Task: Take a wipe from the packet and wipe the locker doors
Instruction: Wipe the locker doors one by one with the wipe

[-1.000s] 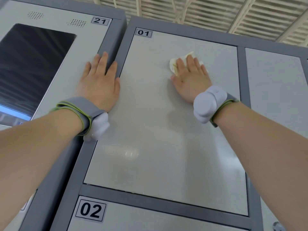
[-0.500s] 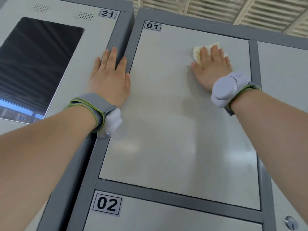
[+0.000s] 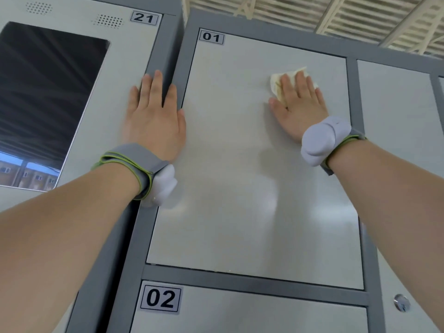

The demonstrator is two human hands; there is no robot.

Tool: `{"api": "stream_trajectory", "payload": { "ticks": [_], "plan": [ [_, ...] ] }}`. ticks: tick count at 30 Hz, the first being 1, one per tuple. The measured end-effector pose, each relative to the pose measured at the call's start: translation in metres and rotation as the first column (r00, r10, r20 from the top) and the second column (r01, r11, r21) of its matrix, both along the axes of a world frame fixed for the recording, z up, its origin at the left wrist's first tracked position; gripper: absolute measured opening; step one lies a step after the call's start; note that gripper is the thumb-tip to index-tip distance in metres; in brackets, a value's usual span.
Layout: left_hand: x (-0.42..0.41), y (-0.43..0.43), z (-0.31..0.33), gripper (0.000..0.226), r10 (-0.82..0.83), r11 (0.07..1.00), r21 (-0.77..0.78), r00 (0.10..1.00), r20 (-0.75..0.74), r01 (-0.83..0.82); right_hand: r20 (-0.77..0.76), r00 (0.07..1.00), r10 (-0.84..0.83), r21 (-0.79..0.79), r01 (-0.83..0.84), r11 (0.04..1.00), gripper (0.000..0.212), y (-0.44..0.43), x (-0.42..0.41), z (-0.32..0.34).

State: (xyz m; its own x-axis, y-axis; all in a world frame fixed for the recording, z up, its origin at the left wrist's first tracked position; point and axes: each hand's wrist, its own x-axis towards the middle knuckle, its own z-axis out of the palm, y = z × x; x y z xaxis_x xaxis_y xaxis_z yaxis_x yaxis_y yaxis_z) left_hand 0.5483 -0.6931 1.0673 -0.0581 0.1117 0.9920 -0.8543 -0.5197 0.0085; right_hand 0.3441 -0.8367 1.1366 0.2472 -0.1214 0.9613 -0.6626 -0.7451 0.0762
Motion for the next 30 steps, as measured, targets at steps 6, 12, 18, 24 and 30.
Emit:
{"api": "stream_trajectory", "payload": {
  "ticks": [6, 12, 18, 24, 30],
  "plan": [
    [0.0, 0.0, 0.0, 0.061, 0.006, 1.0, -0.003, 1.0, 0.006, -0.005, 0.011, 1.0, 0.025, 0.05, -0.025, 0.998, 0.061, 0.001, 0.001, -0.005],
    [-0.002, 0.0, -0.003, 0.064, 0.006, 1.0, -0.001, 1.0, -0.009, -0.006, -0.128, 0.991, 0.034, -0.055, -0.041, 0.998, 0.059, -0.002, -0.004, -0.038],
    [-0.003, -0.001, -0.003, 0.062, 0.007, 1.0, -0.004, 1.0, 0.006, -0.007, 0.06, 0.997, -0.044, 0.127, 0.036, 0.991, 0.063, -0.014, -0.019, -0.003],
    [-0.004, -0.001, -0.003, 0.063, -0.012, 1.0, -0.003, 1.0, -0.002, 0.012, 0.032, 0.999, 0.014, 0.017, -0.014, 1.0, 0.067, -0.008, -0.005, -0.033],
    [-0.005, -0.001, -0.004, 0.063, -0.027, 1.0, -0.002, 1.0, 0.001, 0.027, -0.034, 0.999, 0.01, 0.016, -0.01, 1.0, 0.065, -0.011, -0.014, -0.038]
  ]
}}
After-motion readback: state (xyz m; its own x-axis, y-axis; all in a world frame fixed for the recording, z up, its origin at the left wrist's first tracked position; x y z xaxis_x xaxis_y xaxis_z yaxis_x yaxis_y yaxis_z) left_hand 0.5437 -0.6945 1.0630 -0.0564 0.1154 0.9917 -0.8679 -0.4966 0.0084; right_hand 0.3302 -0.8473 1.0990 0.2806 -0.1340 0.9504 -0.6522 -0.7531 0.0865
